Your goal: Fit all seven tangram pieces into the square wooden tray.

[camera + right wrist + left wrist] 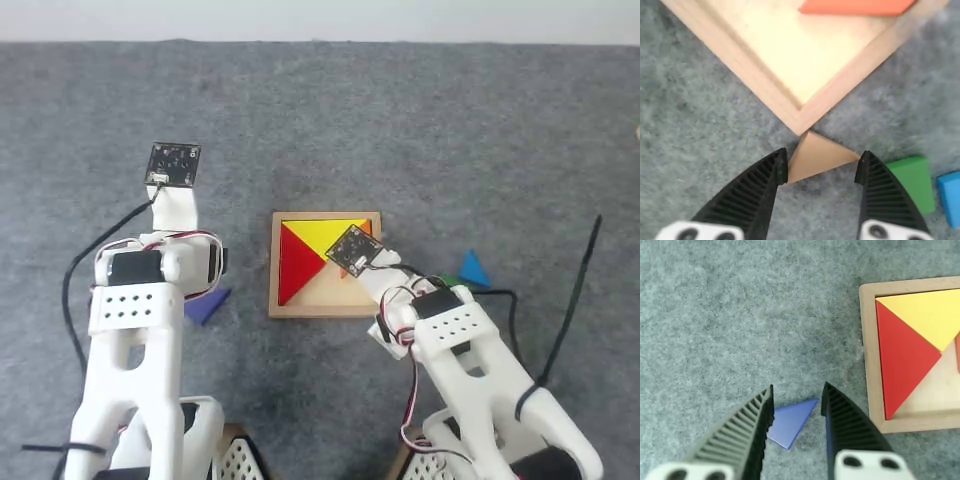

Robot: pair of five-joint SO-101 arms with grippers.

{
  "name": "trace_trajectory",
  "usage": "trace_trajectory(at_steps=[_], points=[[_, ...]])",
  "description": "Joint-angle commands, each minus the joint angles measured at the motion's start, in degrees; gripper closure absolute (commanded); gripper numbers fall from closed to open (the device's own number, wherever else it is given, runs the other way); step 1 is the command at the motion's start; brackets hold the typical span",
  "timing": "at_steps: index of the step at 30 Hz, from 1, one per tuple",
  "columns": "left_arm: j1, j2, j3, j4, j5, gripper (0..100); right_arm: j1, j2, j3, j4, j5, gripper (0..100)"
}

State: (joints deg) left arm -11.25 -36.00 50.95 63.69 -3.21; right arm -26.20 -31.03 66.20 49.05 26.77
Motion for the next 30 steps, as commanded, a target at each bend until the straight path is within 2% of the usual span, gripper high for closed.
trace_trajectory(at_steps=[1,10,16,25,30], points=[[-0.18,-0.62,-0.75,-0.97,0.26,84,0.57,-0.04,-2.64,-0.48,1.32,76.0],[-0.18,-0.70,-0.75,-0.79,0.26,84,0.66,-0.04,-2.55,-0.48,3.78,75.9],[-0.18,-0.70,-0.75,-0.79,0.26,84,0.75,-0.04,-2.55,-0.48,3.69,68.2],[-4.22,-0.70,-1.71,-0.97,0.26,84,0.48,0.04,-1.76,-0.84,3.69,68.0],[-4.22,-0.70,-1.89,-0.97,0.26,84,0.48,0.04,-0.35,-1.01,3.69,68.0]])
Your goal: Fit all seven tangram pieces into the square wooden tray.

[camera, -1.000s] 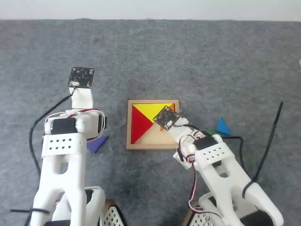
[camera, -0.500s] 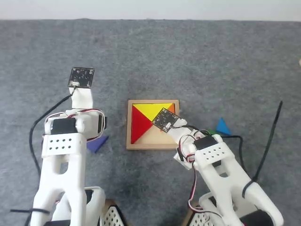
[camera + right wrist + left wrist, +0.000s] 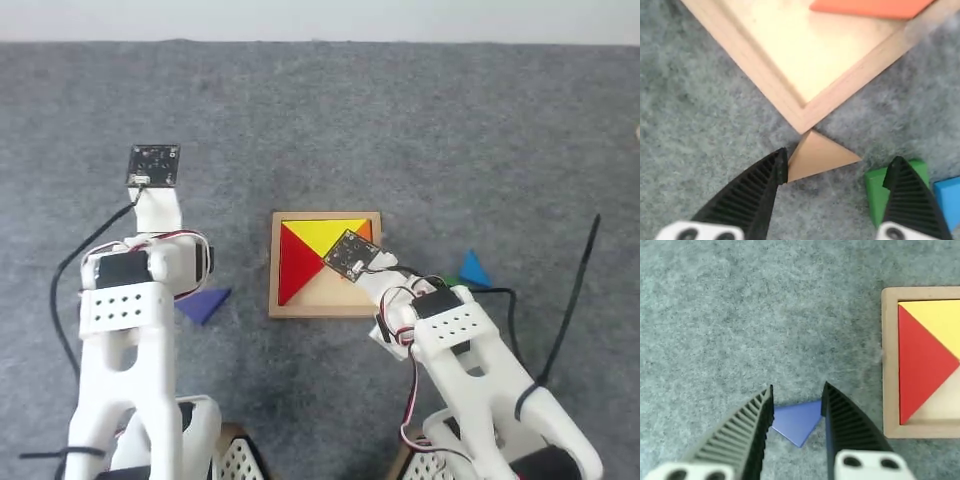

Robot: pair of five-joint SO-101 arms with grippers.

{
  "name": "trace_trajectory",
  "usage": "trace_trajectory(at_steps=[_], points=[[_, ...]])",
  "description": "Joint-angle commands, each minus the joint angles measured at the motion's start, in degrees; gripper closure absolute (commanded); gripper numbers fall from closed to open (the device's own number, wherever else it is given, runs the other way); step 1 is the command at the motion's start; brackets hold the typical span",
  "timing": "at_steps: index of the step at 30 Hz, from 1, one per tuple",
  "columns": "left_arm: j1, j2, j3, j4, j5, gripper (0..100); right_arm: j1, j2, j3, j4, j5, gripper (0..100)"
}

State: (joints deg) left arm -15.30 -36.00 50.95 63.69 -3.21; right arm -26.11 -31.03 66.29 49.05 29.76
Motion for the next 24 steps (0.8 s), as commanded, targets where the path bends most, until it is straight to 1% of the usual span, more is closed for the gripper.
trace_trajectory(at_steps=[1,8,14,16,18,22,24], points=[[-0.18,-0.70,-1.98,-0.97,0.26,84,0.40,0.04,-0.44,-1.01,0.70,68.0],[-0.35,-0.70,-2.07,-0.97,0.26,84,0.31,-0.04,1.58,-1.10,0.70,68.1],[-0.35,-0.70,-2.07,-0.97,0.26,84,-3.74,-0.04,2.02,-0.84,0.26,68.2],[-0.35,-0.70,-2.07,-0.88,0.26,84,-4.18,-0.04,1.67,-1.01,-1.23,68.7],[-0.35,-0.70,-2.07,-0.88,0.26,84,-4.18,-0.04,1.41,-1.10,-1.93,72.3],[-0.35,-0.70,-2.07,-0.79,0.26,84,-4.18,-0.04,1.41,-1.10,-2.29,83.8],[-0.44,-0.70,-2.07,-0.79,0.26,84,-4.18,-0.04,1.41,-1.10,-2.37,87.1]])
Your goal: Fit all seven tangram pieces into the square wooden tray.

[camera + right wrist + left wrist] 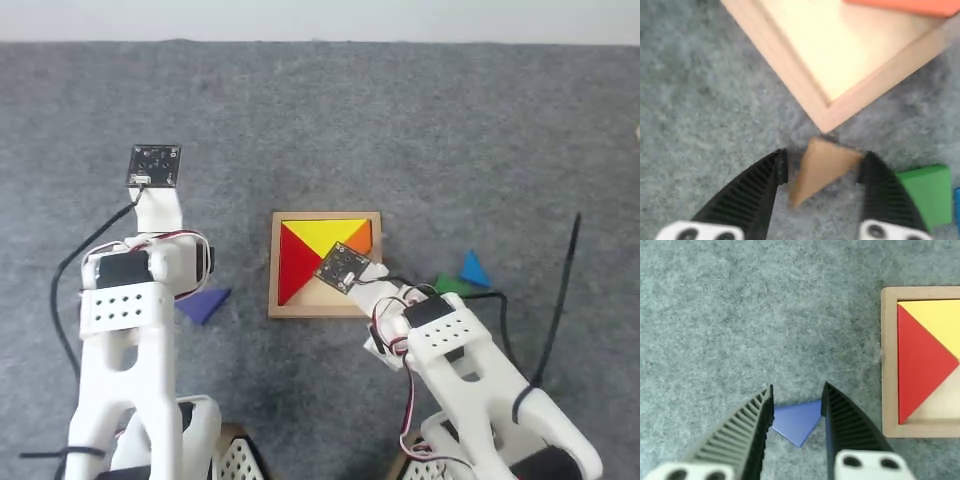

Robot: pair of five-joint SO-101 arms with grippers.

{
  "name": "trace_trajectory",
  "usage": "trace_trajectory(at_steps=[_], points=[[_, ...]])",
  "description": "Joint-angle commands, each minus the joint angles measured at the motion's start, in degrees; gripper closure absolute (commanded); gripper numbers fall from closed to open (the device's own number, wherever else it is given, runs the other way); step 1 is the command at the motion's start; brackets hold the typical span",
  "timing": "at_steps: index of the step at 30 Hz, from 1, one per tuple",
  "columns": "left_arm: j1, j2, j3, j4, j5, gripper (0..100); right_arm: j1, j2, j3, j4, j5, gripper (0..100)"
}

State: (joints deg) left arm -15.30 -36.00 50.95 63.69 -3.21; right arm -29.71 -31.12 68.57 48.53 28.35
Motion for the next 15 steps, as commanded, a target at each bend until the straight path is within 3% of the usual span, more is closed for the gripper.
trace_trajectory(at_steps=[1,15], points=[[-0.44,-0.70,-2.07,-0.79,0.26,84,-0.57,0.04,-0.88,-0.57,-1.05,87.1],[-0.44,-0.70,-1.89,-0.97,0.26,84,-0.22,-0.57,-2.73,1.27,-1.93,90.7]])
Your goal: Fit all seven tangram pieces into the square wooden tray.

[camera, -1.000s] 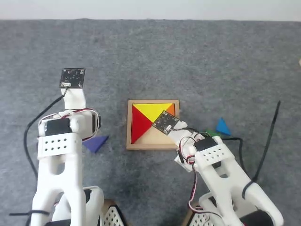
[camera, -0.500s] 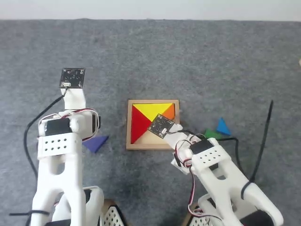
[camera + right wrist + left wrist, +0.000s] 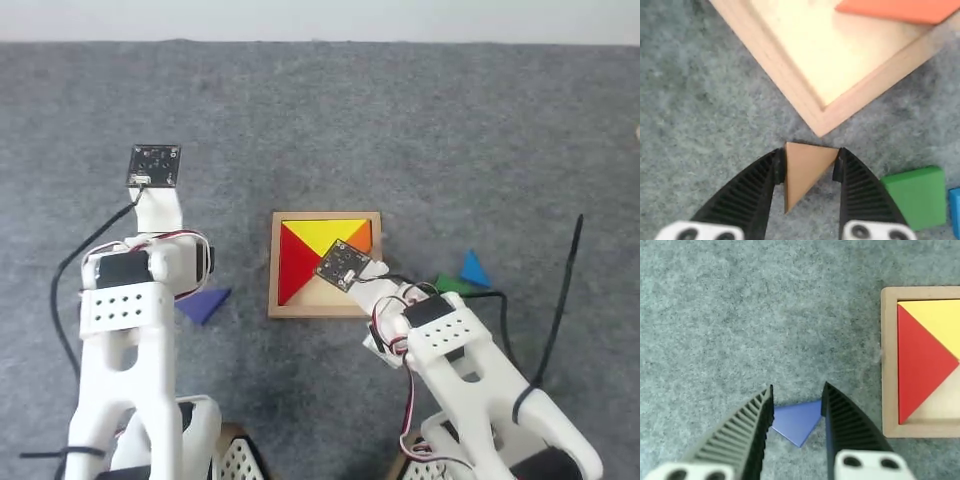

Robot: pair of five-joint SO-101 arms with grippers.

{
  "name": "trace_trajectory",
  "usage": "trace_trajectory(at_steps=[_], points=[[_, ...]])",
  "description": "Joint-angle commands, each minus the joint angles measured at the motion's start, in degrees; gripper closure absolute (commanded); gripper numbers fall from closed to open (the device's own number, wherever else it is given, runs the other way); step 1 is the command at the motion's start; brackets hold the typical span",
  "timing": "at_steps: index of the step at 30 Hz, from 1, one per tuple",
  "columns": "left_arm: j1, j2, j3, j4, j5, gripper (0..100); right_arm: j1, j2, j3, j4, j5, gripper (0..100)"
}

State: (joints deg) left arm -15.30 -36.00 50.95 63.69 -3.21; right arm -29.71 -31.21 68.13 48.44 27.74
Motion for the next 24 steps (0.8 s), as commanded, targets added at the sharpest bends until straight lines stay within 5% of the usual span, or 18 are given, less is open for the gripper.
trace_trajectory(at_steps=[1,24], points=[[-0.44,-0.70,-1.89,-0.97,0.26,84,-0.22,-0.48,-3.52,2.15,-2.29,93.2],[-0.44,-0.70,-1.89,-1.05,0.26,84,2.24,-0.57,-17.32,6.20,-13.98,99.1]])
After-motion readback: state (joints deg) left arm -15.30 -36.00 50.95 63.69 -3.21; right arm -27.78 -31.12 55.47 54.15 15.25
